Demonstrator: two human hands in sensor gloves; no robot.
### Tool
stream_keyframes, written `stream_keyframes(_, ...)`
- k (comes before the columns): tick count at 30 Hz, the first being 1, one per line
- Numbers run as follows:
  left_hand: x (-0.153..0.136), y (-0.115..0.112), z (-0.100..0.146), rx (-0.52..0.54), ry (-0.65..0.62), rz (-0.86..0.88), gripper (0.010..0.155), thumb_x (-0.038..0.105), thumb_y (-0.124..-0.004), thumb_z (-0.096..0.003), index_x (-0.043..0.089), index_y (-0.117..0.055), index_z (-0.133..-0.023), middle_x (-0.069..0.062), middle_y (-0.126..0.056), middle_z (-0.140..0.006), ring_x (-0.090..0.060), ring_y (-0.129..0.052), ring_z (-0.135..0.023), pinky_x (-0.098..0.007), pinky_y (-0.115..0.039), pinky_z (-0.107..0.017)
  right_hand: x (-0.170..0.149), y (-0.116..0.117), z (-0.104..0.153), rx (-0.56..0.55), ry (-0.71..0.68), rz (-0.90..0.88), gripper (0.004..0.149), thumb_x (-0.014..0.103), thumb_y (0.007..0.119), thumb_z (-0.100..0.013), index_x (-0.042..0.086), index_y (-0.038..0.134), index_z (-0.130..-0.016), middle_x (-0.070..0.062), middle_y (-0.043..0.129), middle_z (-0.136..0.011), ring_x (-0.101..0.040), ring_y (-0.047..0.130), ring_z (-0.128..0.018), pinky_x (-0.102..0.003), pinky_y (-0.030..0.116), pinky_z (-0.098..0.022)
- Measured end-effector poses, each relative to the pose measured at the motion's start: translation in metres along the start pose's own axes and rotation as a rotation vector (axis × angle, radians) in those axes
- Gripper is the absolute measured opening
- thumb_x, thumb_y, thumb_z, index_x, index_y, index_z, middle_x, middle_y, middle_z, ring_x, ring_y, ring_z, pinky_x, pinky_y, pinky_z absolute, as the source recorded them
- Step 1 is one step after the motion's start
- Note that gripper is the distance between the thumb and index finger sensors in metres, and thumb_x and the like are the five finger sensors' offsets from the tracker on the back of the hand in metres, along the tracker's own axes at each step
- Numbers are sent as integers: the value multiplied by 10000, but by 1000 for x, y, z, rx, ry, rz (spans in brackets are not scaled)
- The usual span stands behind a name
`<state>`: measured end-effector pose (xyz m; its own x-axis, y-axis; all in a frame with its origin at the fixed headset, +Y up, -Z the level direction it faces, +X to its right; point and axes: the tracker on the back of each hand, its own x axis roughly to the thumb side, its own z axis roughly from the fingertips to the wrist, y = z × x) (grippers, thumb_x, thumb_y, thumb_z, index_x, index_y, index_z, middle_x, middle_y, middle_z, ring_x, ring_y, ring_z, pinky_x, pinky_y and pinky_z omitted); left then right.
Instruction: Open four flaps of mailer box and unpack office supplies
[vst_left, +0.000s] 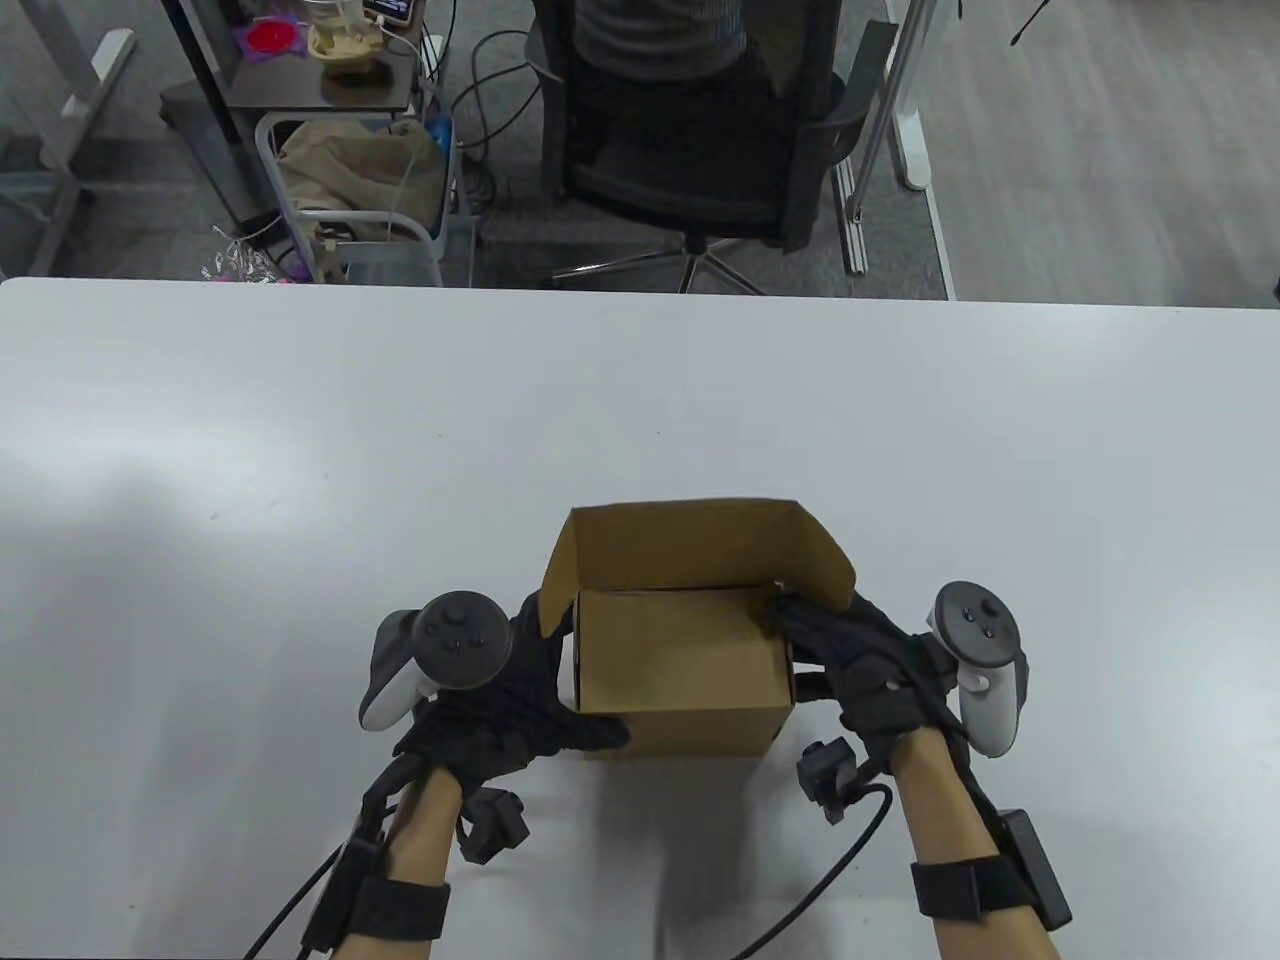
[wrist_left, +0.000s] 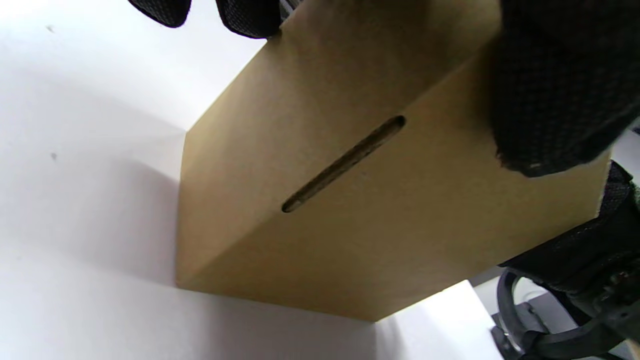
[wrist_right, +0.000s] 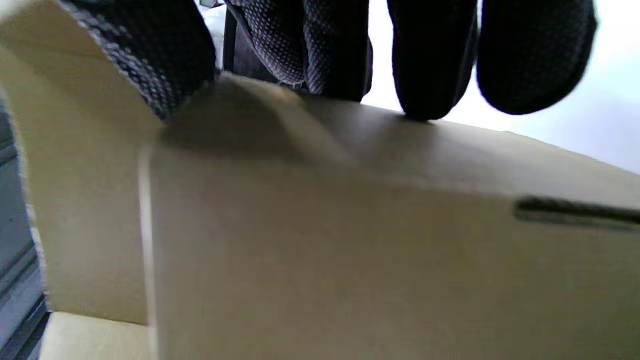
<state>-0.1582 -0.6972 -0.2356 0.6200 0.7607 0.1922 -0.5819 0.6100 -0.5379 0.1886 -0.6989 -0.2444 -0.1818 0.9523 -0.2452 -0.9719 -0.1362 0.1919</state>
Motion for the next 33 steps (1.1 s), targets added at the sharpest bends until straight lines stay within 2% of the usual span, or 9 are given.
stream_keyframes(1, -1, 0, 1, -30, -17, 46, 1310, 710, -938, -358, 262, 35, -1112, -18, -111, -1271, -429, -335, -1195, -675, -405, -859, 1, 3, 1, 7, 5, -8, 633, 426, 825, -549, 115, 647, -1070, -305, 702, -1079, -680, 721, -848, -792, 718, -465)
stream_keyframes(2, -2, -1, 1, -55, -41, 128, 1496, 783, -979, -168, 246, 49, -1114, -49, -80, -1268, -469, -291, -1192, -687, -395, -856, 1, 4, 2, 18, 5, 2, 623, 429, 808, -558, 124, 642, -1074, -313, 675, -1092, -694, 701, -855, -800, 721, -458)
stream_keyframes(3, -3, -2, 1, -82, -52, 207, 1270, 771, -832, -396, 239, 73, -1112, -70, -28, -1262, -503, -230, -1186, -695, -380, -856, 1, 5, 1, 22, -2, -2, 621, 432, 796, -565, 128, 633, -1081, -334, 656, -1095, -706, 690, -854, -803, 726, -451)
stream_keyframes(7, -7, -8, -1, -61, -2, 338, 956, 709, -607, -549, 338, 83, -1098, 5, 17, -1258, -468, -131, -1193, -678, -370, -865, -2, 9, 2, 27, -41, -46, 608, 398, 793, -566, 119, 630, -1081, -360, 639, -1091, -748, 653, -835, -809, 726, -447)
stream_keyframes(11, 1, -5, -1, -23, -18, 233, 906, 678, -556, -583, 317, 93, -1101, 28, 12, -1267, -449, -156, -1213, -656, -398, -878, 1, 9, 5, 10, -122, -34, 604, 367, 798, -555, 100, 639, -1073, -365, 650, -1083, -767, 655, -813, -785, 732, -472)
stream_keyframes(19, 17, 2, 8, 144, -44, 12, 839, 544, -651, -611, 450, 46, -1068, 172, -4, -1254, -300, -137, -1252, -606, -383, -918, 19, 16, 11, -36, -362, 15, 563, 204, 862, -482, 125, 715, -1019, -320, 637, -1105, -713, 615, -894, -732, 695, -564)
stream_keyframes(24, 22, 2, 15, 254, -35, -147, 886, 418, -795, -586, 494, -56, -1071, 226, -120, -1255, -305, -264, -1251, -607, -427, -910, 24, 20, 11, 50, -427, 175, 668, 65, 886, -423, 163, 656, -1043, -289, 550, -1143, -698, 600, -913, -707, 692, -596)
stream_keyframes(29, 14, 2, 20, 298, -37, -225, 811, 395, -871, -531, 501, -288, -1084, 191, -293, -1257, -291, -441, -1224, -627, -498, -870, 26, 20, 16, 174, -495, 478, 646, 133, 874, -475, 211, 622, -1064, -237, 491, -1182, -626, 654, -933, -732, 665, -592)
stream_keyframes(33, 10, -4, 17, 257, -21, -203, 693, 487, -769, -554, 500, -335, -1093, 170, -297, -1263, -354, -467, -1205, -633, -501, -858, 23, 22, 22, 169, -516, 567, 581, 201, 871, -502, 196, 663, -1045, -232, 511, -1183, -620, 708, -903, -755, 661, -569)
